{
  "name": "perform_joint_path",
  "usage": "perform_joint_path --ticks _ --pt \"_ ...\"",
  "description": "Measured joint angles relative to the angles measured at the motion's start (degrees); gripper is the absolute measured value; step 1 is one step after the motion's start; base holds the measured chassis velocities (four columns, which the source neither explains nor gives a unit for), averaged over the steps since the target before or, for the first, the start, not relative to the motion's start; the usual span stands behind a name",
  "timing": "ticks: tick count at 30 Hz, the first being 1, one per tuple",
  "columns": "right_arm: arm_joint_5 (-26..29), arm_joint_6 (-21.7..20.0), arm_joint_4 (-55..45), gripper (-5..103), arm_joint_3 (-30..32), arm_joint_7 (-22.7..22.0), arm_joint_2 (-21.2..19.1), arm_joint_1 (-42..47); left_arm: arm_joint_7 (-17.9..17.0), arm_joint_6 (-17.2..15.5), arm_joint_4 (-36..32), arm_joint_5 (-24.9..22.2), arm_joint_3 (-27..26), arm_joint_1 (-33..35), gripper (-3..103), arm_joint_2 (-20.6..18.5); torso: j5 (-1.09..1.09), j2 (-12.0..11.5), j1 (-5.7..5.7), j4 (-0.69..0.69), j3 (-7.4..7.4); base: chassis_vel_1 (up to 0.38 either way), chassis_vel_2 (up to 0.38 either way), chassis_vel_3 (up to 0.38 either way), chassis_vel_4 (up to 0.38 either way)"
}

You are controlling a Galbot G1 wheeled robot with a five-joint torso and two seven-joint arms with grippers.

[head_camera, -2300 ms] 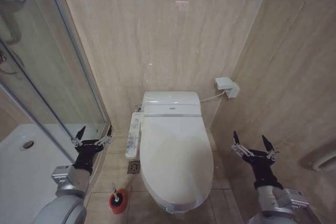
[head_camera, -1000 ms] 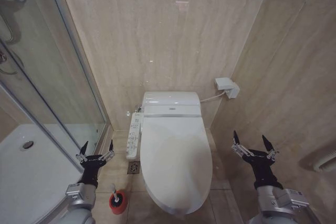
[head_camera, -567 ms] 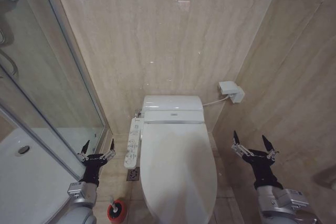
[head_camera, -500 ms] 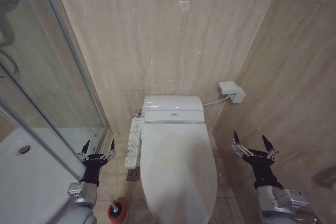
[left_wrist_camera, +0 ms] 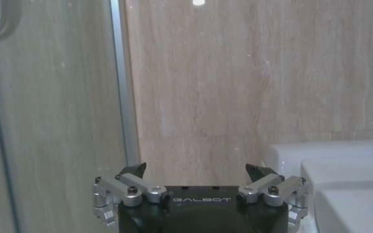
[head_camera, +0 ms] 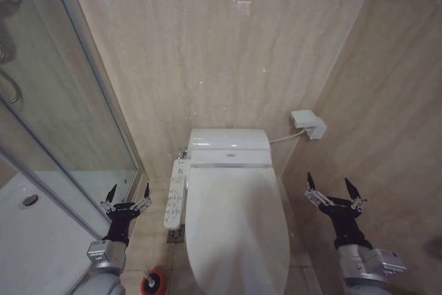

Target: Open the toilet lid, clean the toilet bowl with a toilet brush, close the toilet lid, and flush.

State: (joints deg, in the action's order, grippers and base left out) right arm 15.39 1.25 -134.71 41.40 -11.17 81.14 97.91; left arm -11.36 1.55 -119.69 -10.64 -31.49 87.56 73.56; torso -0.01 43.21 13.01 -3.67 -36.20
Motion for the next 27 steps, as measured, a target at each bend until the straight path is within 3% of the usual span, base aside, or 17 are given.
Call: perform_joint_path --ticks 27 --pt "0.0 0.0 0.0 100 0.0 0.0 0.0 0.01 0.44 0.28 0.05 0.38 -0.19 0.17 100 0.07 0.0 0.01 -0.01 0.01 0.01 -0.04 0.028 0.036 -0.037"
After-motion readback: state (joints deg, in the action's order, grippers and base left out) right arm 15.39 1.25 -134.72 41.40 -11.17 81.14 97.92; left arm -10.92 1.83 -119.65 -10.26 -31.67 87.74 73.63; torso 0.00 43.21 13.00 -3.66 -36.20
